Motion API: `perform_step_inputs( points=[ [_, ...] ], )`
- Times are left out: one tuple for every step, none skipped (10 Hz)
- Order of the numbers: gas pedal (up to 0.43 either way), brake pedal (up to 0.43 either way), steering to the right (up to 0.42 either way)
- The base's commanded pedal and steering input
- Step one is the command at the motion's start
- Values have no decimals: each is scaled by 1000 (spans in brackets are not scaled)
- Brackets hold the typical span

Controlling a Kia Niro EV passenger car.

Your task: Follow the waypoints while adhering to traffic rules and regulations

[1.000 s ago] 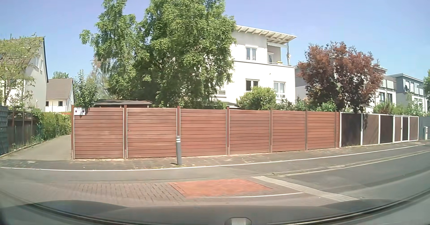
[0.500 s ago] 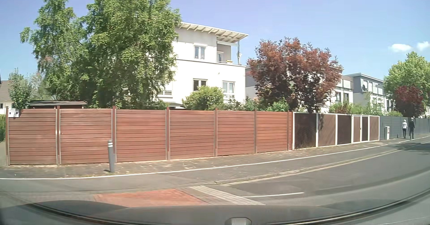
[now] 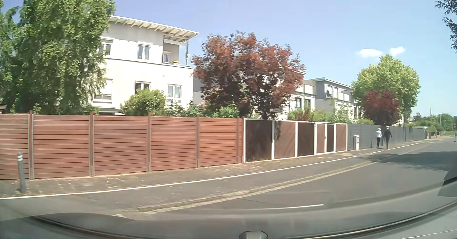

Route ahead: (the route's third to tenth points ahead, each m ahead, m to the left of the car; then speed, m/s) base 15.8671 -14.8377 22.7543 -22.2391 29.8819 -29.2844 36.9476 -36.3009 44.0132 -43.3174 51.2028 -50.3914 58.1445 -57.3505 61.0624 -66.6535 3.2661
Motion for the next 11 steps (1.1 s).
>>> perform_step_inputs(
  points=[
    [287,0,562],
    [287,0,527],
    [287,0,488],
    [287,0,450],
    [287,0,416],
    [287,0,376],
    [287,0,361],
    [287,0,360],
    [287,0,358],
    [287,0,352],
    [287,0,343]
  ],
)
